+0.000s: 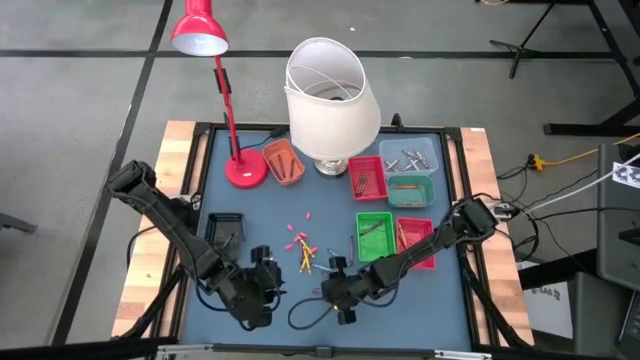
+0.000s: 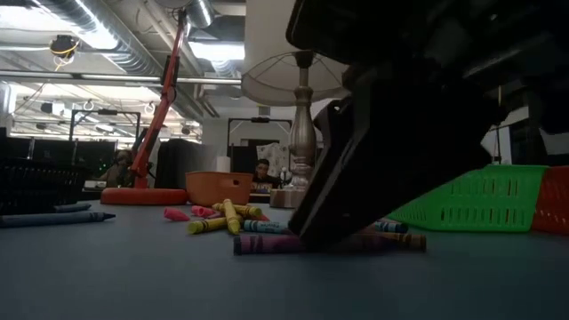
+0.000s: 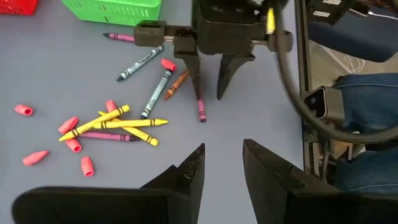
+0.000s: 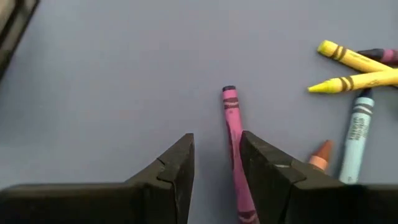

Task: Sort crayons
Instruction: Put the violet crayon into the green bin

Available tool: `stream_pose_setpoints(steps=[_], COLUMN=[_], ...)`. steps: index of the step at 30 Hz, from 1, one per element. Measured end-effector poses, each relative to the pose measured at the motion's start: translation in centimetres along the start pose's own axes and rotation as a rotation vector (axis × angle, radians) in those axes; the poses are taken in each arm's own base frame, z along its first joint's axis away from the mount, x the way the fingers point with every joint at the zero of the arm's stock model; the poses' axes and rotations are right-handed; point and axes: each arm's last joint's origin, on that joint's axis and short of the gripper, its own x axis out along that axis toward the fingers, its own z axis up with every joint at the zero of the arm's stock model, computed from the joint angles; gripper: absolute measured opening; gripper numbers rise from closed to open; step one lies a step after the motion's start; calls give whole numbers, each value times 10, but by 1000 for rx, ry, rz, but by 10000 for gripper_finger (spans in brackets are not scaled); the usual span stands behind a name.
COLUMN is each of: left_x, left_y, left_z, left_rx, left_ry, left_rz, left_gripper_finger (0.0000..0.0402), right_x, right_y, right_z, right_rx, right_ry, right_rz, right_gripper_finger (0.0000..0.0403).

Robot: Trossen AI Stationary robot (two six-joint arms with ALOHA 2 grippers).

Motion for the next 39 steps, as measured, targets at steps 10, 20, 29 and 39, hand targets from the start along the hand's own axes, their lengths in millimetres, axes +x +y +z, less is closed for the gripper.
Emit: stream_pose_setpoints(steps=[10, 20, 29, 39], left_x=[0, 0, 0, 0], left_y=[0, 1, 1, 1], left_z=[0, 1, 1, 1], left_rx=[-23, -19, -17, -16], left_ry=[-4, -15, -19, -18], left_rz=[4, 17, 22, 21], left_gripper_finger=[93, 93, 93, 93], right_x=[1, 1, 1, 1], right_y=[-6, -7, -7, -7], right_z=[-3, -5, -5, -5], right_rx=[9, 5, 5, 4], right_ry=[33, 59, 60, 59], right_rz=[-32, -42, -41, -39], right_gripper_finger=[131, 131, 131, 64])
